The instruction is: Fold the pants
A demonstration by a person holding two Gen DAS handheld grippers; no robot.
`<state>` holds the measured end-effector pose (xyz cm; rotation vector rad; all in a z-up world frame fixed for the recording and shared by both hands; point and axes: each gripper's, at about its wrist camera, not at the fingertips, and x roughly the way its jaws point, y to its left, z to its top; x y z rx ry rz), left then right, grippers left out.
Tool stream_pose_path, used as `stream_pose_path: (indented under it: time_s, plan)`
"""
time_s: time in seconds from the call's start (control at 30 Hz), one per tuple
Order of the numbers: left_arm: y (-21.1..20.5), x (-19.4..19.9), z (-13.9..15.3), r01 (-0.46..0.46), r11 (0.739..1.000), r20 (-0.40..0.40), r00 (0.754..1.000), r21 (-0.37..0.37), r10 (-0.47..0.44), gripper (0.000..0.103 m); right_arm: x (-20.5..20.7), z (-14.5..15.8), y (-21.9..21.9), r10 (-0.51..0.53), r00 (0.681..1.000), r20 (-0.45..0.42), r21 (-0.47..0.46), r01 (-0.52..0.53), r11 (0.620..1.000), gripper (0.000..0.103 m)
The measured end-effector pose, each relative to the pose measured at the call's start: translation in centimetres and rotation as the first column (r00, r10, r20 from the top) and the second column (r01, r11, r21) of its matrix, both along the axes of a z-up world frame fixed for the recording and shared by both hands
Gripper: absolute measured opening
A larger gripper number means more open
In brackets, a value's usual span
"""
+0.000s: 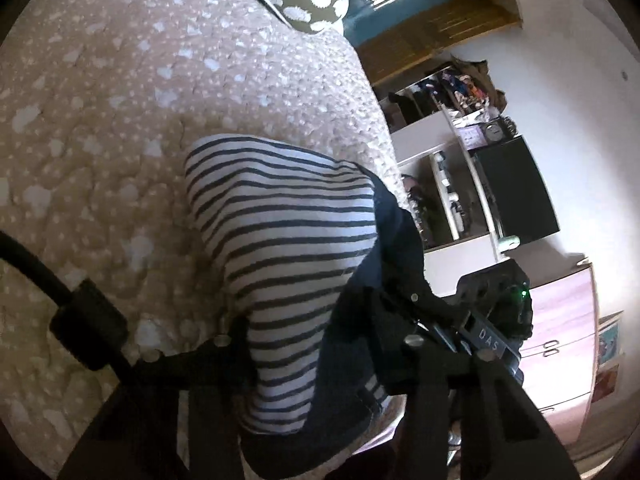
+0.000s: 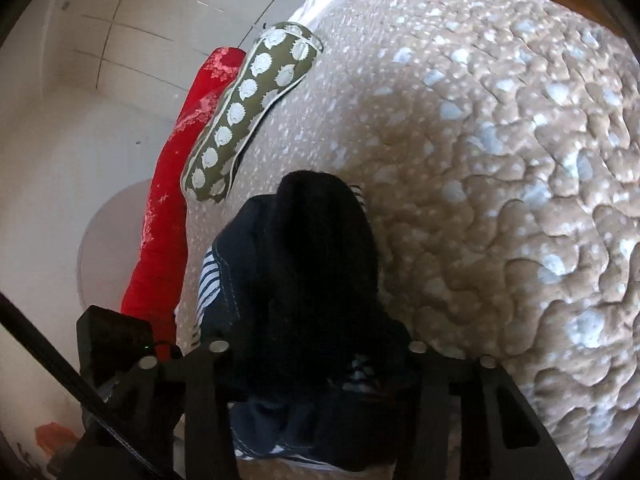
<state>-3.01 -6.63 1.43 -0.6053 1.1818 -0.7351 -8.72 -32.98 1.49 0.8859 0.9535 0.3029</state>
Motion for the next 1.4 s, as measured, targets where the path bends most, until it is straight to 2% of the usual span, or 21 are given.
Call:
stream_pose_path:
  time_s: [0.17, 0.37, 0.5, 0.6, 0.67, 0.73, 0.83, 0.93, 1.0, 1.07, 1.13, 1.27, 1.33, 1.4]
  plan:
    - [1.9, 1.6, 2.4, -0.044, 0.999, 0.039, 0.998, -0.006, 0.045, 0.039, 1.5, 3.0, 2.4, 0.082, 0.995, 0.052, -0.041, -0.080, 0.996, 0.043]
    - [4.1, 6.6, 5.3, -0.099, 0.992, 0.112, 0.990, 0.081, 0.089, 0.039, 7.4, 6.0, 6.0, 0.139, 0.986, 0.088, -0.113, -0.129, 0.985, 0.043]
    - [5.4, 10.7, 4.2, -0.155, 0.976, 0.108, 0.984, 0.157, 0.139, 0.041, 11.5, 5.5, 8.2, 0.160, 0.985, 0.065, -0.155, -0.148, 0.977, 0.043]
    - [7.0, 13.0, 1.7, -0.194, 0.965, 0.056, 0.981, 0.177, 0.187, 0.041, 13.9, 4.0, 9.6, 0.156, 0.987, 0.035, -0.184, -0.147, 0.972, 0.045]
    - [7.9, 14.0, 0.5, -0.206, 0.964, 0.019, 0.978, 0.167, 0.205, 0.043, 15.4, 3.1, 10.3, 0.140, 0.990, 0.014, -0.223, -0.133, 0.966, 0.051]
    - [8.6, 13.9, 0.3, -0.205, 0.970, 0.009, 0.979, 0.129, 0.206, 0.043, 16.0, 2.3, 10.4, 0.120, 0.993, -0.010, -0.248, -0.119, 0.961, 0.054]
    - [9.7, 12.6, 1.3, -0.198, 0.973, 0.051, 0.980, 0.115, 0.193, 0.043, 15.9, 2.6, 9.1, 0.109, 0.994, -0.009, -0.217, -0.108, 0.970, 0.055]
    - [10.5, 11.1, 2.9, -0.230, 0.966, 0.082, 0.972, 0.118, 0.221, 0.043, 14.5, 5.3, 7.3, 0.050, 0.996, 0.071, -0.245, -0.031, 0.969, 0.056]
    - [10.9, 10.0, 3.6, -0.250, 0.966, 0.083, 0.966, 0.071, 0.244, 0.043, 13.7, 7.6, 7.0, 0.038, 0.990, 0.132, -0.283, 0.001, 0.959, 0.056]
    - [10.5, 8.5, 4.2, -0.255, 0.966, 0.105, 0.963, 0.048, 0.249, 0.044, 13.5, 8.8, 7.5, 0.067, 0.984, 0.162, -0.288, -0.017, 0.957, 0.056]
    - [9.4, 7.5, 4.1, -0.240, 0.970, 0.117, 0.965, 0.048, 0.233, 0.044, 14.1, 9.1, 8.8, 0.125, 0.979, 0.163, -0.264, -0.079, 0.961, 0.056]
    - [8.0, 6.4, 2.3, -0.239, 0.967, 0.103, 0.968, 0.089, 0.230, 0.044, 16.0, 6.8, 11.5, 0.185, 0.978, 0.092, -0.234, -0.159, 0.959, 0.055]
    - [8.6, 6.3, 1.6, -0.274, 0.956, 0.098, 0.959, 0.105, 0.264, 0.043, 16.8, 5.0, 11.8, 0.180, 0.983, 0.044, -0.231, -0.165, 0.959, 0.056]
    - [10.2, 6.3, 1.3, -0.325, 0.941, 0.088, 0.944, 0.095, 0.318, 0.043, 17.7, 2.7, 11.9, 0.180, 0.983, -0.016, -0.167, -0.180, 0.969, 0.056]
